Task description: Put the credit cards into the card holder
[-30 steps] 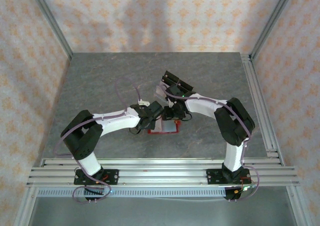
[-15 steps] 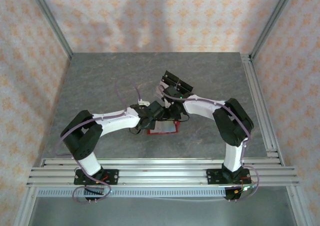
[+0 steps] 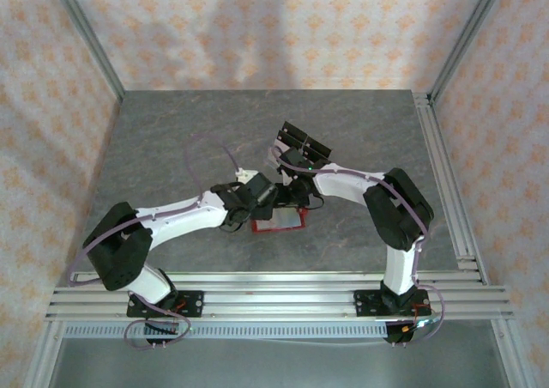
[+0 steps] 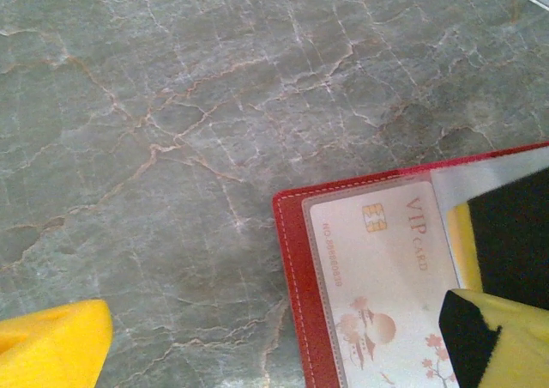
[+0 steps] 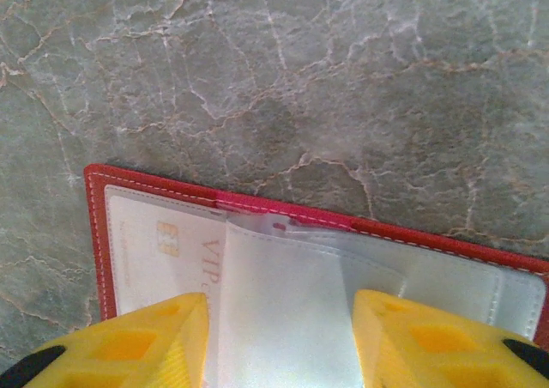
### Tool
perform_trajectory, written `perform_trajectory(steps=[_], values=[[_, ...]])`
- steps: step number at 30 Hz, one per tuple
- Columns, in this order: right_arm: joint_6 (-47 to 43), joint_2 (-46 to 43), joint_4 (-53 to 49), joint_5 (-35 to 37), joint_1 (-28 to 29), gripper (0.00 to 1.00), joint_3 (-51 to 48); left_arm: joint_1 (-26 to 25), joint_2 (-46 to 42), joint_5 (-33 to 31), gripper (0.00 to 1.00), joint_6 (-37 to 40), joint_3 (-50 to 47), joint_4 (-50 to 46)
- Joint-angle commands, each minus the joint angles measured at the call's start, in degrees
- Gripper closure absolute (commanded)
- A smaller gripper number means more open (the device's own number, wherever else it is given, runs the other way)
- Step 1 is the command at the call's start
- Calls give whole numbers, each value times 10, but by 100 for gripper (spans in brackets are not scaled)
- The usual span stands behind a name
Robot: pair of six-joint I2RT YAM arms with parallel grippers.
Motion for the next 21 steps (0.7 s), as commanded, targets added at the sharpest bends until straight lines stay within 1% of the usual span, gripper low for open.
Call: perform_trajectory(steps=[1, 6, 16, 21], values=[[9, 6, 9, -3, 6, 52, -9, -21, -8, 14, 0, -4, -9, 41], [11, 7, 11, -4, 6, 52, -9, -49, -5, 6, 0, -14, -17, 67], [10, 5, 15, -6, 6, 52, -10, -87, -57, -69, 0, -69, -66, 51], [13, 3, 19, -13, 7, 52, -12, -91, -56, -56, 0, -61, -72, 68]])
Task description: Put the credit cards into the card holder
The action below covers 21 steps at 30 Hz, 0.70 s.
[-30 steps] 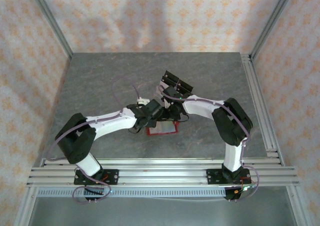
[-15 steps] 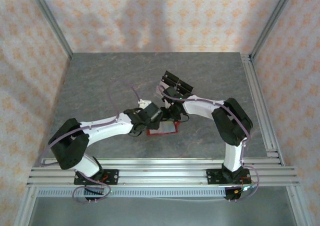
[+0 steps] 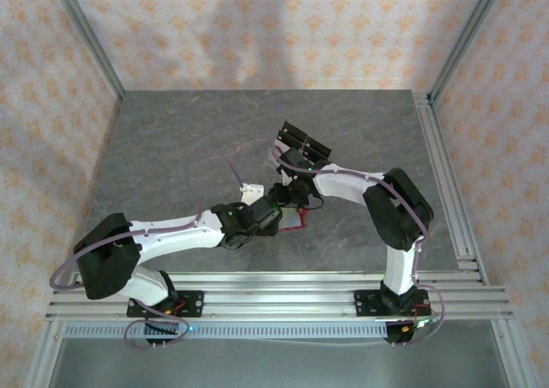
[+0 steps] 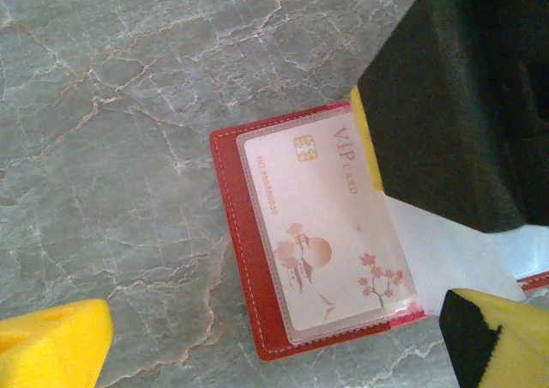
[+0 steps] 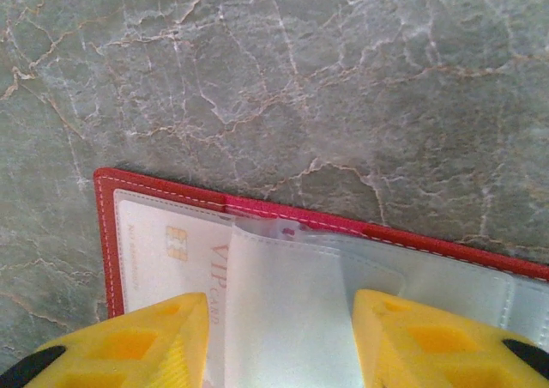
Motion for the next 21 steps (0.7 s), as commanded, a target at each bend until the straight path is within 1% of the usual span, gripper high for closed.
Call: perform_trajectory(steps=[1, 12, 21], values=[[9, 3, 7, -7, 6, 52, -9, -3, -1, -11, 0, -8, -3, 22], [8, 2, 7, -7, 7, 52, -12, -7, 53, -4, 0, 16, 37, 37], [8, 0, 6, -7, 6, 52, -11, -7, 96, -18, 0, 17, 60, 27]])
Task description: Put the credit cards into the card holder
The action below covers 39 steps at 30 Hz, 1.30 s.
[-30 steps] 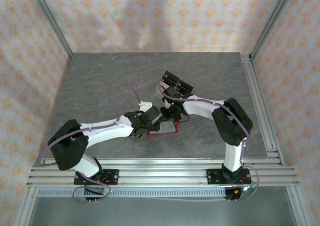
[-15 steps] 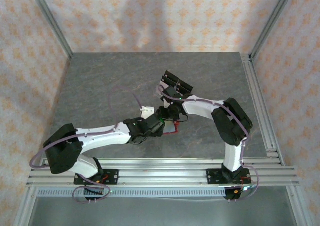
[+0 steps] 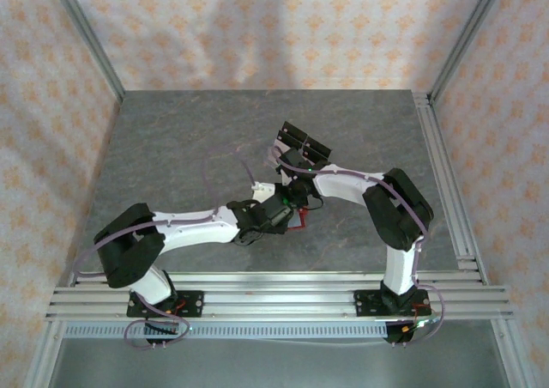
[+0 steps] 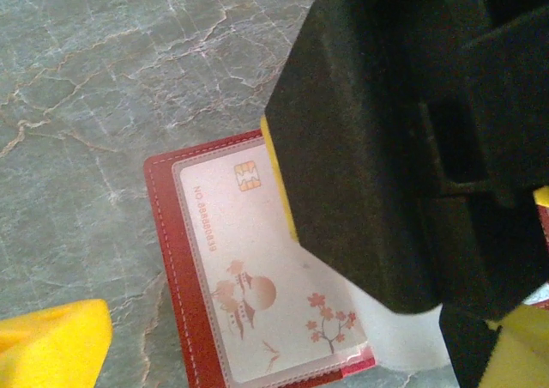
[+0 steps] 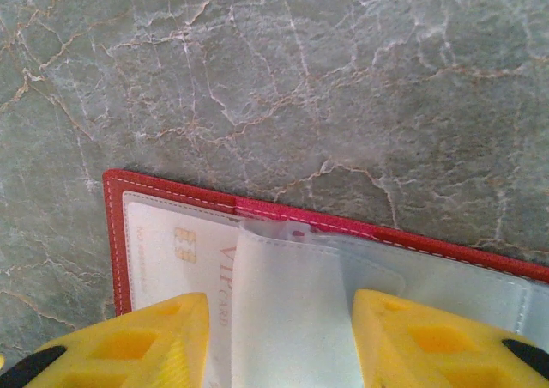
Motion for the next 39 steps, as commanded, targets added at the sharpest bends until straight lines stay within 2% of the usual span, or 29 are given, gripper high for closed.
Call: perform_trajectory(steps=[1, 13, 19, 30, 39], values=[[4, 0, -3, -4, 6, 52, -7, -4, 17, -22, 0, 8, 17, -5], [6, -9, -9, -4, 5, 52, 2, -4, 43, -36, 0, -3, 7, -22], [16, -42, -15, 15, 1, 52, 3, -3, 37, -39, 0, -6, -2, -22], [42, -88, 3, 33, -13, 44, -47, -3, 36, -39, 0, -4, -7, -20], [45, -73, 14, 26, -16, 44, -54, -3, 24, -40, 0, 0, -3, -19]])
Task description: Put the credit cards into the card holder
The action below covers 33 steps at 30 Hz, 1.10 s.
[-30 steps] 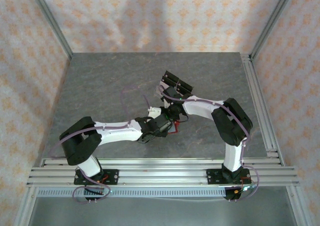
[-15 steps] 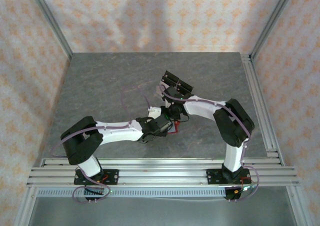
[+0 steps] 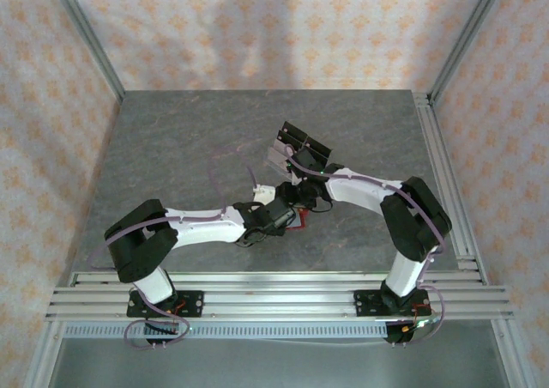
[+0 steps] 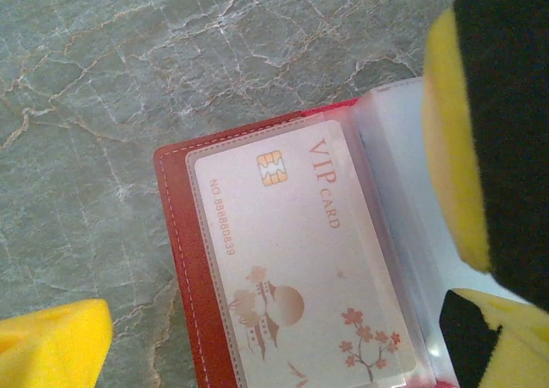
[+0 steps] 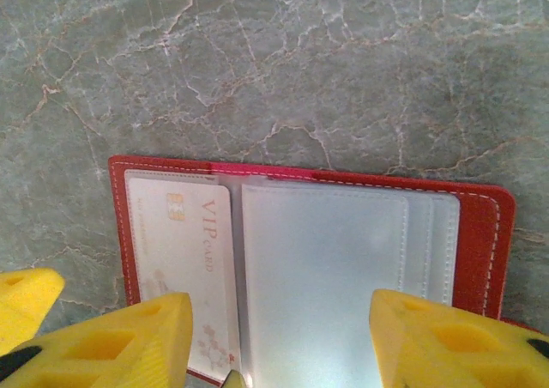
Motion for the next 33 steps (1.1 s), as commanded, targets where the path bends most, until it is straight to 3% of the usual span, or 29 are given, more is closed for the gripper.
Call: perform_trajectory(steps=[1, 18, 33], values=[[3, 10, 10, 5, -2, 44, 5, -3, -13, -17, 0, 3, -2, -19], [14, 63, 30, -41, 17, 44, 35, -2, -38, -12, 0, 11, -1, -7], [19, 68, 32, -48, 26, 44, 42, -3, -7, -21, 0, 8, 4, -13]])
